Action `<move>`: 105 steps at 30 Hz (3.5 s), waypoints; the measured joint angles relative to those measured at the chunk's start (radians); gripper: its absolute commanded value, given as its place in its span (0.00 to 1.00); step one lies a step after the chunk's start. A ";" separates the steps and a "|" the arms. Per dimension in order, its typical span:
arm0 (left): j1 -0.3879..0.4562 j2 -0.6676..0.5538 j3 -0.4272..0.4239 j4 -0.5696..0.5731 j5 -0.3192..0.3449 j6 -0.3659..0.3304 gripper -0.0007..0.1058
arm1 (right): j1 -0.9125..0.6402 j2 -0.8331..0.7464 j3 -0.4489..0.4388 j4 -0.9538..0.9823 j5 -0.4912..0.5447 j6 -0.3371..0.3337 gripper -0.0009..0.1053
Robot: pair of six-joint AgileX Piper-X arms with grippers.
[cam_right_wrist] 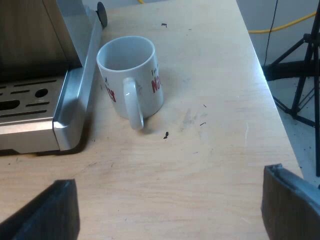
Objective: Place mug into machine
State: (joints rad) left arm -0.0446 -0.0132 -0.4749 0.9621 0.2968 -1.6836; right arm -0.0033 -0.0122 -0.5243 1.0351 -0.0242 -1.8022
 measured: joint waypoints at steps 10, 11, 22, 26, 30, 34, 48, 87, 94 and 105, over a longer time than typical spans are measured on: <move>0.000 0.000 0.000 0.000 0.000 0.000 0.66 | 0.000 0.000 0.000 0.000 0.000 0.000 0.91; 0.000 0.000 0.000 0.000 0.000 0.000 0.66 | 0.000 0.000 0.000 0.000 0.000 0.000 0.91; 0.000 0.000 -0.039 0.009 0.015 -0.009 0.66 | 0.000 0.000 -0.038 0.000 -0.061 -0.003 0.91; -0.005 0.002 -0.084 0.005 0.024 -0.009 0.66 | 0.000 0.000 -0.077 0.000 -0.061 -0.030 0.91; -0.028 0.037 -0.118 -0.010 0.030 -0.009 0.66 | 0.000 0.007 -0.117 0.000 -0.061 -0.054 0.91; -0.068 0.103 -0.166 -0.039 0.030 -0.009 0.66 | 0.000 0.069 -0.169 0.000 -0.061 -0.069 0.91; -0.210 0.322 -0.216 -0.213 0.091 -0.009 0.66 | 0.000 0.283 -0.244 -0.031 -0.148 -0.094 0.91; -0.517 0.704 -0.216 -0.441 0.098 -0.009 0.66 | 0.000 0.504 0.002 -0.295 -0.166 -0.097 0.91; -0.517 0.704 -0.216 -0.441 0.098 -0.009 0.66 | 0.000 0.504 0.125 -0.482 -0.166 -0.096 0.91; -0.517 0.704 -0.216 -0.441 0.098 -0.009 0.66 | 0.000 0.504 0.391 -0.809 -0.166 -0.009 0.91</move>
State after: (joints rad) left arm -0.5619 0.6906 -0.6912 0.5210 0.3946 -1.6923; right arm -0.0033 0.4917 -0.1337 0.2259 -0.1900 -1.8116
